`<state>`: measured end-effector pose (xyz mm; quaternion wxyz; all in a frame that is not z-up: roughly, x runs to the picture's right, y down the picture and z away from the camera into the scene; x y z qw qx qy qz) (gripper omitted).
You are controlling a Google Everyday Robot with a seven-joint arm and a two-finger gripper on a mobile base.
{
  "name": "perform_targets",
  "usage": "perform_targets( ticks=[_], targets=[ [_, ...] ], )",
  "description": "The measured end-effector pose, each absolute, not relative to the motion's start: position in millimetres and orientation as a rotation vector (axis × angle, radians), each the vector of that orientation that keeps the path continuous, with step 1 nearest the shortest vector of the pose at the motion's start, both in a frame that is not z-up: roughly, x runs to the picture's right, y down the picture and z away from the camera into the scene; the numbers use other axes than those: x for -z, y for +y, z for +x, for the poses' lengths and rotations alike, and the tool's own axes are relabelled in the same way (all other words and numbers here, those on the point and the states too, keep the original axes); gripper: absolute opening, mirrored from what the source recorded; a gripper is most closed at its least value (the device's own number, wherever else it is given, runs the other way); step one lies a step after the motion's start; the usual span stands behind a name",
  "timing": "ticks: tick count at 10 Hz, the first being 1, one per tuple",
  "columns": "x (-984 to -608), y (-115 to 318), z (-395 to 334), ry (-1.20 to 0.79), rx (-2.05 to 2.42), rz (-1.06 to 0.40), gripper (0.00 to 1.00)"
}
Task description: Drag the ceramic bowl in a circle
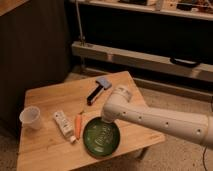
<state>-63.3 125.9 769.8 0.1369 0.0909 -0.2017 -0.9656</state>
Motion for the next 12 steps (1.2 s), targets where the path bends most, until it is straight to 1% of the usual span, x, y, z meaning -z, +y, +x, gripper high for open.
perform_targets(
  ticks=[2,3,5,7,8,10,12],
  targets=[
    [-783.4,101.5,-99.2,-0.547,2.816,0.269,0.00],
    [-798.1,82.8,-107.3,-0.523,2.806,0.248,0.00],
    [-825.8,54.1,-100.6,-0.493,2.784,0.199,0.00],
    [-861.1,23.8,-68.8,-0.456,2.744,0.110,0.00],
    [-871.4,15.6,-50.3,-0.441,2.722,0.069,0.00],
    [-885.3,9.3,-1.4,-0.411,2.674,-0.021,0.00],
    [-892.0,15.6,55.4,-0.392,2.623,-0.117,0.00]
  ],
)
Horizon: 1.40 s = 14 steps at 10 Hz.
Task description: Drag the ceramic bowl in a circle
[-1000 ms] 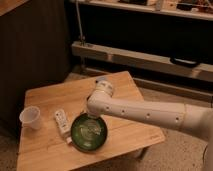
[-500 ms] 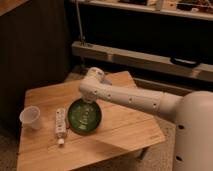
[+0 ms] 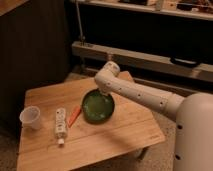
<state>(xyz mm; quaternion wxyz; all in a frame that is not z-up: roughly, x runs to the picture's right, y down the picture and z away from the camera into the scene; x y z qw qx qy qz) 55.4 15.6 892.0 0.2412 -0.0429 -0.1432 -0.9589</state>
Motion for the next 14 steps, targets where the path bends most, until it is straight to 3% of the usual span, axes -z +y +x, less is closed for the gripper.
perform_targets(
  ticks=[4,7,10,14],
  targets=[
    [-885.5,45.2,166.5,-0.354,2.530,-0.288,0.00],
    [-861.8,78.0,212.8,-0.359,2.531,-0.319,0.00],
    [-828.9,109.3,200.6,-0.393,2.583,-0.234,0.00],
    [-798.5,127.6,112.7,-0.454,2.654,-0.058,0.00]
  ],
)
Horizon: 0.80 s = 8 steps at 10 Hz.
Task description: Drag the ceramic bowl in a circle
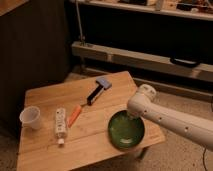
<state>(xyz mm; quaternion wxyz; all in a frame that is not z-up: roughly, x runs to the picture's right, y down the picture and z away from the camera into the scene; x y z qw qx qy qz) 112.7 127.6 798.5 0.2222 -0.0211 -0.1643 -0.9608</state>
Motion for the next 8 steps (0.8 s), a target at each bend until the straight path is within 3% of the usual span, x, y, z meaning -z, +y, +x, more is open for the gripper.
perform_targets(
  ticks=[6,8],
  targets=[
    [-779.1,113.7,-65.0,-0.530,2.811,0.256,0.00],
    [-789.1,96.4,-85.5,-0.514,2.826,0.284,0.00]
  ],
)
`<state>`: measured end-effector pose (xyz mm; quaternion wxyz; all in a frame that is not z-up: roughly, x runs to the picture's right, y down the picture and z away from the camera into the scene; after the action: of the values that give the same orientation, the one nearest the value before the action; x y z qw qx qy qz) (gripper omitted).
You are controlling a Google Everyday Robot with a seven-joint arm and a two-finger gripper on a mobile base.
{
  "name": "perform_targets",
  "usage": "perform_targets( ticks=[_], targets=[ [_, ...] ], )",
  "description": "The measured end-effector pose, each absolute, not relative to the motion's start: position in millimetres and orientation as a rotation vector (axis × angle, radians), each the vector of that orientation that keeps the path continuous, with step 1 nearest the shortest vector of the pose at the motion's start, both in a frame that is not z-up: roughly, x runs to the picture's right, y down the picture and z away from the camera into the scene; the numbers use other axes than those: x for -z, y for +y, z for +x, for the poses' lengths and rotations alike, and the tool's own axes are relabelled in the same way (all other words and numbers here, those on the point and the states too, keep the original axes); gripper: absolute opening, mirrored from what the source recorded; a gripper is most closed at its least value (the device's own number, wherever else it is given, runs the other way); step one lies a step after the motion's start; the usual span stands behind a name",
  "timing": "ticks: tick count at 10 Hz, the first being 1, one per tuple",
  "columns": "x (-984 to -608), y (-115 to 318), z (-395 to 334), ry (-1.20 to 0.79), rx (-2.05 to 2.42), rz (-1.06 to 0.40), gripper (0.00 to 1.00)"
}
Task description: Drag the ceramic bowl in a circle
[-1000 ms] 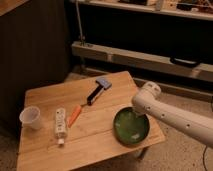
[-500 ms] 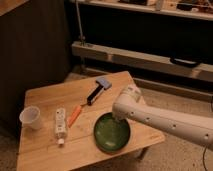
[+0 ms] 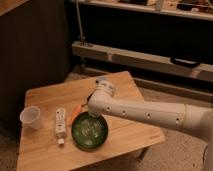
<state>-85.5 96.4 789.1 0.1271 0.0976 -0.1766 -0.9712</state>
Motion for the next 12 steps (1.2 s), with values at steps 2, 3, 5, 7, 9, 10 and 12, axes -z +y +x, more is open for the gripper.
perform_targets(
  ticks=[2,3,5,7,9,10,12],
  targets=[
    [-811.1,71.5,-76.0,-0.489,2.795,0.251,0.00],
    [-824.1,58.3,-62.5,-0.474,2.776,0.225,0.00],
    [-851.5,28.1,-30.3,-0.435,2.735,0.160,0.00],
    [-882.8,-5.9,7.1,-0.396,2.687,0.073,0.00],
    [-909.4,-28.9,43.5,-0.375,2.634,-0.020,0.00],
    [-922.4,-35.8,67.7,-0.372,2.605,-0.072,0.00],
    [-939.2,-34.5,129.3,-0.374,2.539,-0.179,0.00]
  ],
)
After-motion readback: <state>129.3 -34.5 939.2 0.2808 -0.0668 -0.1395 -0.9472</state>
